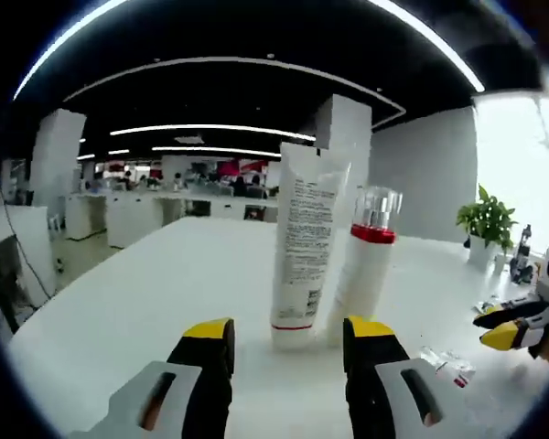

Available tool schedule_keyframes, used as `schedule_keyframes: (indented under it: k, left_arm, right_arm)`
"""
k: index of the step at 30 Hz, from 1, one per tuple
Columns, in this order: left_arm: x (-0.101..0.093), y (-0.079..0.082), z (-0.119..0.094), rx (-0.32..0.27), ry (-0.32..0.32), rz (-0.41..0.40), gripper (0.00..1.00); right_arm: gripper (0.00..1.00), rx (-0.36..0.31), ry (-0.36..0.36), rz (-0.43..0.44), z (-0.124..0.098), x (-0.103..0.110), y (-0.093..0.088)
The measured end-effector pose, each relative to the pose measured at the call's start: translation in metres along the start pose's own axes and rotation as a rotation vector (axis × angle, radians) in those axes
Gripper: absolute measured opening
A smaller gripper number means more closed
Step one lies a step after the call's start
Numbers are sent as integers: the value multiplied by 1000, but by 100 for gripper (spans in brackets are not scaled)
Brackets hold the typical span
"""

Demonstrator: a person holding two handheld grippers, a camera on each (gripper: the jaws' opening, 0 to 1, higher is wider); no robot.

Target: Arrange the skincare products in the storage area until every visible bottle or jar stands upright without overlapping.

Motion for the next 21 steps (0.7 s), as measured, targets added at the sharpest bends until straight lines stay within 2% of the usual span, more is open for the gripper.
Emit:
schedule_keyframes:
  k: [2,3,5,8,10,11,13,16,19,21]
  left_arm:
    - [-19,7,-4,-13,-94,-66,53]
    - [-26,8,-6,-12,-120,-71,57]
    - [-31,3,-4,17,-114,-35,68]
    - [-32,-4,0,29,-97,17,80]
    - [-28,-9,6,21,-61,66,87]
    - [-25,-13,8,35,-41,78,91]
    - [-24,-18,12,55,-38,90,100]
    - [-26,-15,13,39,-65,109,100]
    - [-25,-6,11,-5,-48,97,100]
    - [-26,2,8,-22,-37,102,100]
  right_arm:
    - [42,-7,5,45,1,0,1]
    - [45,-3,6,62,2,-1,0]
    - [50,5,-3,60,2,0,0]
    - [60,-10,-1,84,3,2,1]
    - [65,-26,-3,106,4,3,3]
    - [67,-29,-4,110,4,3,3]
    - [73,-36,-30,124,4,-1,4]
    - [80,-49,-43,138,4,-3,5]
    - [82,-51,-36,152,5,0,6]
    - [85,-41,-46,129,6,1,5]
Point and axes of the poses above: the point that each gripper's makers call its tool centre point, and the gripper's own axes: z roughly forward along the fingers, x roughly to its left, y roughly out of its top, the point moved 2 cm from there along -z, roughly backward along the fingers, and after that the axes turned 5 degrees about -x, right-handed, at the moved point
